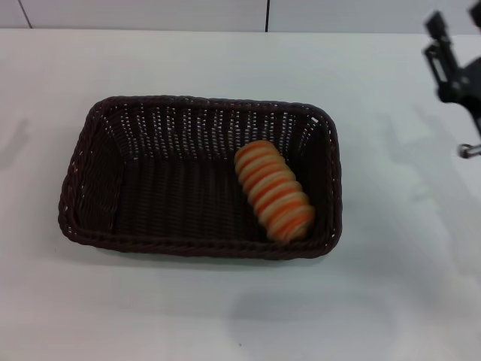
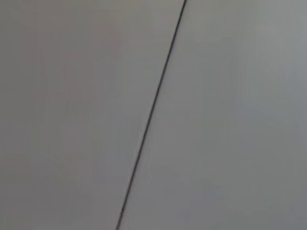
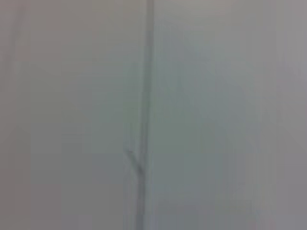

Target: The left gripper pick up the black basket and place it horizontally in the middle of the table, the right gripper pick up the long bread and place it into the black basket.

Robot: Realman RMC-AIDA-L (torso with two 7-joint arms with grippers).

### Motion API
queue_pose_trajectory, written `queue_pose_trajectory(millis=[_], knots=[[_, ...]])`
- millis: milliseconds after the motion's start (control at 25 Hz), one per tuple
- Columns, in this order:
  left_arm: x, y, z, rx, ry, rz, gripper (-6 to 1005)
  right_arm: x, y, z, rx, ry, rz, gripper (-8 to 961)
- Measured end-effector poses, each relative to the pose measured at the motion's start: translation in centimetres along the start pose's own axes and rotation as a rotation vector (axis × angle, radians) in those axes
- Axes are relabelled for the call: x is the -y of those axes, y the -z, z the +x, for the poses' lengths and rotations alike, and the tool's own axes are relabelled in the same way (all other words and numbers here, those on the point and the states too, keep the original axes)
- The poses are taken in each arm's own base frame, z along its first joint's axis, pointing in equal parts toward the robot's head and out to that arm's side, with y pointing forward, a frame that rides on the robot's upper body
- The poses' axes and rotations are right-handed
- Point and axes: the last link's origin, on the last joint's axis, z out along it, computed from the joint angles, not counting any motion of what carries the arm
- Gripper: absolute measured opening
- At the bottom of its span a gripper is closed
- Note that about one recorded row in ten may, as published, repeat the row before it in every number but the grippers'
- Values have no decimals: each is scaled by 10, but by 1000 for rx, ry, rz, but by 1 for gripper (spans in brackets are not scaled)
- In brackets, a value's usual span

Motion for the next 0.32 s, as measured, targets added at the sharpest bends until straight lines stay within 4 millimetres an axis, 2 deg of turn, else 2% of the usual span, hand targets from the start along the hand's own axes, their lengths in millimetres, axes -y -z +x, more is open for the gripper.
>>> queue_pose_trajectory(millis=[120, 200, 320], knots=[[2, 1, 2, -14, -11, 11, 847, 11, 11, 0, -6, 7, 70, 582], [4, 3, 4, -24, -27, 23, 847, 30, 28, -2, -11, 25, 183, 582], [6, 4, 5, -23, -34, 29, 847, 39, 37, -2, -16, 35, 235, 582]])
